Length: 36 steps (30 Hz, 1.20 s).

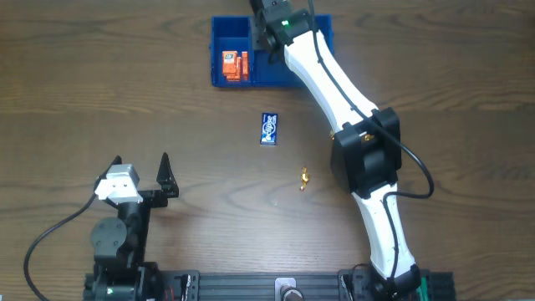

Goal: Sort Candies Into Trays

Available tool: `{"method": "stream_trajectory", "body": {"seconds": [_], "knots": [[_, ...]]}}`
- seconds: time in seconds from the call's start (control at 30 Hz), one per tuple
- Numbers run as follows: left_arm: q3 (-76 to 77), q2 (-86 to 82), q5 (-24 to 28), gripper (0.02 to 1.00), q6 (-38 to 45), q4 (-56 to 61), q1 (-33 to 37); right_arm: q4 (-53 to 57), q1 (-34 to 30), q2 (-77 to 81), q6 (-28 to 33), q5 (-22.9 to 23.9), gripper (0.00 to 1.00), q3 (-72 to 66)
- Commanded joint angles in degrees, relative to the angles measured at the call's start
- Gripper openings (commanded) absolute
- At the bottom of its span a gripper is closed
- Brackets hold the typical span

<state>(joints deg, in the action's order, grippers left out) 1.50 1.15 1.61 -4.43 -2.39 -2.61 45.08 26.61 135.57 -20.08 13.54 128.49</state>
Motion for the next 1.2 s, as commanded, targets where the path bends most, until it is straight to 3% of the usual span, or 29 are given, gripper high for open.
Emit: {"method": "stream_trajectory", "body": {"seconds": [0.03,0.1,0.27,0.43,0.53,0.67,0.77,1.03,1.2], "knots": [[-1.20,-0.39,-0.50,0.998,0.42,-2.10,0.35,-0.33,-0.37,0.22,0.63,0.74,0.656,0.55],[-1.20,-0.39,-0.50,0.998,0.42,-2.10,0.35,-0.68,-0.37,-0.33,0.66,0.48,0.761,0.61],[-1.20,-0.39,-0.50,0.998,0.42,-2.10,0.35,3.85,2.47,-9.92,0.79,0.57,0.805,0.59],[-1.20,-0.39,-0.50,0.998,0.42,-2.10,0.35,21.33,7.98,-17.40,-6.01,0.42,0.829,0.31],[-1.20,-0.39,-0.50,0.998,0.42,-2.10,0.35,26.34,9.81,-17.27,-10.82,0.26,0.849,-5.31],[-1.20,-0.39,-0.50,0.998,0.42,-2.10,0.35,15.43,10.08,-17.00,-13.81,-5.77,0.858,-25.66],[-1.20,-0.39,-0.50,0.998,0.42,-2.10,0.35,6.86,9.88,-15.63,-16.17,-7.74,0.853,-34.18],[-1.20,-0.39,-0.52,0.998,0.39,-2.10,0.35,2.99,9.25,-10.86,-18.99,-7.67,0.840,-36.52],[-1.20,-0.39,-0.50,0.998,0.42,-2.10,0.35,2.99,9.01,-9.33,-19.91,-7.67,0.755,-36.52]]}}
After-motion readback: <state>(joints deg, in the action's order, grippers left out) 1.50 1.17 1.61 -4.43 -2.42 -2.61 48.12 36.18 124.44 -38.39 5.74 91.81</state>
